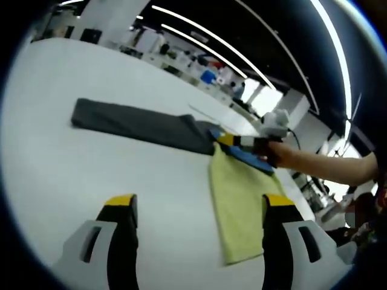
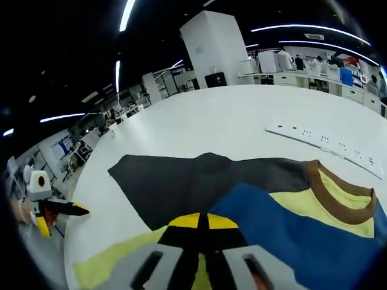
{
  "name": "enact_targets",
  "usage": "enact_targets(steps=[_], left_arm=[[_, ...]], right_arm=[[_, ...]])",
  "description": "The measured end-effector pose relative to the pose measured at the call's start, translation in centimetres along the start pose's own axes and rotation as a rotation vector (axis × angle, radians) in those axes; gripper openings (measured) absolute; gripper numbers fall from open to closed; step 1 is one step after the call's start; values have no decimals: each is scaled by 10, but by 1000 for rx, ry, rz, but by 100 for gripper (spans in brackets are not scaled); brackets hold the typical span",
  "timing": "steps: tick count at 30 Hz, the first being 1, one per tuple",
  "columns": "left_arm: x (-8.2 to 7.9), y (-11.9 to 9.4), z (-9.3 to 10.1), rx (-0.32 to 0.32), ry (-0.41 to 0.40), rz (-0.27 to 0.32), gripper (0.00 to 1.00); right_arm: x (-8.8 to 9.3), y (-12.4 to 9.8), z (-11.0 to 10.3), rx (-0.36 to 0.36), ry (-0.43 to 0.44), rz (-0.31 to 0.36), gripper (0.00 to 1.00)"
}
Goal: Fold the garment on the visible template until the final outline fits inside the template.
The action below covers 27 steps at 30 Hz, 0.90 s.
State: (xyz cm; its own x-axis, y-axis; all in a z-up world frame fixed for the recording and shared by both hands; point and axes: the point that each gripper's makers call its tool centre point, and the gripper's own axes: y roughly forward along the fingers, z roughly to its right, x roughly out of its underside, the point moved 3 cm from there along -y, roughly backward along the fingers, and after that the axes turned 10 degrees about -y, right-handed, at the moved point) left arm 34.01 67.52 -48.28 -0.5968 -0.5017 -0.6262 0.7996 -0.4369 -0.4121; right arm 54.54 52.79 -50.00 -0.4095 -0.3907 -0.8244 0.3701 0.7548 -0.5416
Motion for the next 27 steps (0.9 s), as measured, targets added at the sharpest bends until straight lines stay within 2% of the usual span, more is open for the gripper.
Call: enact_targets(steps=[2,3,4,5,9,11,15,18,20,27], left_arm=[[0,0,0,0,-3,2,81],[-1,0,0,1,-6,3,81],[-1,0,0,1,-6,3,81],[0,0,1,1,-6,2,81],[0,0,2,5,-2,-1,81],[1,0,3,8,-2,-3,81],[0,0,4,11,-2,-4,81],[1,0,5,17,3,-13,81],[0,0,5,18,8,-13,81],[-8,-1,5,21,29,-17,81]], right_arm=[[-3,-4,-4,-10,4,26,16],[-6,-7,-5,3,-28,46,21],[-12,-9,-7,-3,-59,95,27],[-13,-11,-8,-6,-63,109,31],[-9,-19,-4,6,-41,124,53],[-7,-21,-2,11,-40,128,60],[-6,-32,3,41,-58,152,84],[-5,-45,7,62,-87,163,97],[-2,-53,10,71,-79,163,100],[9,-77,19,105,-52,158,100]])
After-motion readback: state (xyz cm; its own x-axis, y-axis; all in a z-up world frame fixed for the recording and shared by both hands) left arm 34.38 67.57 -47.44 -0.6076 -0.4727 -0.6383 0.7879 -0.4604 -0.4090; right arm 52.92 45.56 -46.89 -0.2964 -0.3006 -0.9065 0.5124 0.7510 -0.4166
